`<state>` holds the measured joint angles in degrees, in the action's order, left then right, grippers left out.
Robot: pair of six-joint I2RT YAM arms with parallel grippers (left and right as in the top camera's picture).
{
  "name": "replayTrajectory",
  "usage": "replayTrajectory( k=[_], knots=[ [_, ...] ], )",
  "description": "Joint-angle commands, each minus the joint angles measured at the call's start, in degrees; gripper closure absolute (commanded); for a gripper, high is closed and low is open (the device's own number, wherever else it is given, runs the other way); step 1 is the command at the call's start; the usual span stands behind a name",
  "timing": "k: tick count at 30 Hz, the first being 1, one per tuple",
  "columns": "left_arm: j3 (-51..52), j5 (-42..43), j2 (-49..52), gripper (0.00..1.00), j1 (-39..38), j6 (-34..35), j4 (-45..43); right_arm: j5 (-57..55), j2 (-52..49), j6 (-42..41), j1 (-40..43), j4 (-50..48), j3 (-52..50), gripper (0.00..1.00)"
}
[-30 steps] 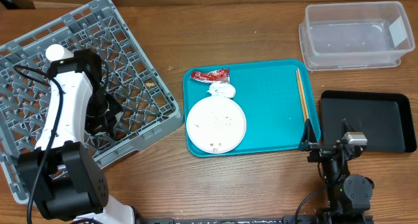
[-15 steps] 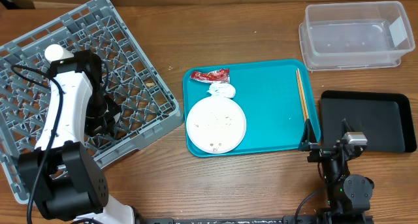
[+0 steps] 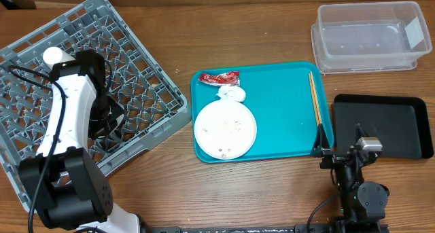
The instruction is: Sort waste into correct bins and load items into the dishwasher
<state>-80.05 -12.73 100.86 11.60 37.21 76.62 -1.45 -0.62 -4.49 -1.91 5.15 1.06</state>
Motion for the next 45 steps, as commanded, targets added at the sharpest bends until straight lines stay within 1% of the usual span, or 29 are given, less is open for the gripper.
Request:
replayTrajectory(
  k=[1,4,8,12,15,18,20,23,24,27,31,32,36,41,42,45],
  knots=[
    [-0.07,2.23,-1.22,0.96,0.00,-0.09,0.81,0.09,0.46,-0.22,0.17,-0.39,-0.61,0.00],
    [-0.37,4.55,-2.58,0.96,0.00,-1.05,1.09,0.09,0.46,-0.22,0.15,-0.39,-0.61,0.00],
    [-1.27,7.82,-6.91,0.96,0.00,-3.48,1.11,0.09,0.46,-0.22,0.17,-0.39,-0.61,0.00],
    [-2.89,8.17,-12.26,0.96,0.00,-3.98,0.57,0.09,0.46,-0.22,0.15,-0.39,-0.61,0.00],
    [-3.04,5.90,-15.52,0.96,0.02,-3.65,-2.36,0.09,0.46,-0.22,0.17,-0.39,-0.61,0.00],
    [-2.97,1.62,-16.09,0.96,0.00,-0.85,-4.42,0.09,0.46,-0.22,0.15,-0.39,-0.61,0.00],
    [-2.36,-0.13,-15.61,0.96,0.02,0.74,-5.53,0.09,0.46,-0.22,0.15,-0.39,-0.61,0.00],
    [-0.83,-2.78,-13.70,0.96,0.02,1.03,-8.20,0.09,0.46,-0.22,0.15,-0.39,-0.61,0.00],
    [0.37,-4.72,-11.98,0.96,0.07,2.75,-9.60,0.09,0.46,-0.22,0.15,-0.39,-0.61,0.00],
    [1.75,-6.75,-9.05,0.96,0.07,5.86,-10.75,0.09,0.46,-0.22,0.17,-0.39,-0.61,0.00],
    [1.86,-2.03,-4.61,0.96,0.04,5.97,-10.43,0.09,0.46,-0.22,0.15,-0.39,-0.61,0.00],
    [1.86,-0.17,-3.87,0.96,0.04,5.07,-10.27,0.09,0.46,-0.22,0.15,-0.39,-0.61,0.00],
    [1.84,9.94,-2.73,0.96,0.04,-1.09,-9.31,0.09,0.46,-0.22,0.17,-0.39,-0.61,0.00],
    [0.85,26.58,-4.22,0.96,0.07,-12.33,-9.86,0.09,0.46,-0.22,0.17,-0.39,-0.61,0.00],
    [0.55,27.71,-4.46,0.96,0.07,-12.85,-9.73,0.09,0.46,-0.22,0.15,-0.39,-0.61,0.00],
    [0.00,27.21,-5.05,0.96,0.07,-12.83,-9.57,0.09,0.46,-0.22,0.15,-0.39,-0.61,0.00]
  ],
)
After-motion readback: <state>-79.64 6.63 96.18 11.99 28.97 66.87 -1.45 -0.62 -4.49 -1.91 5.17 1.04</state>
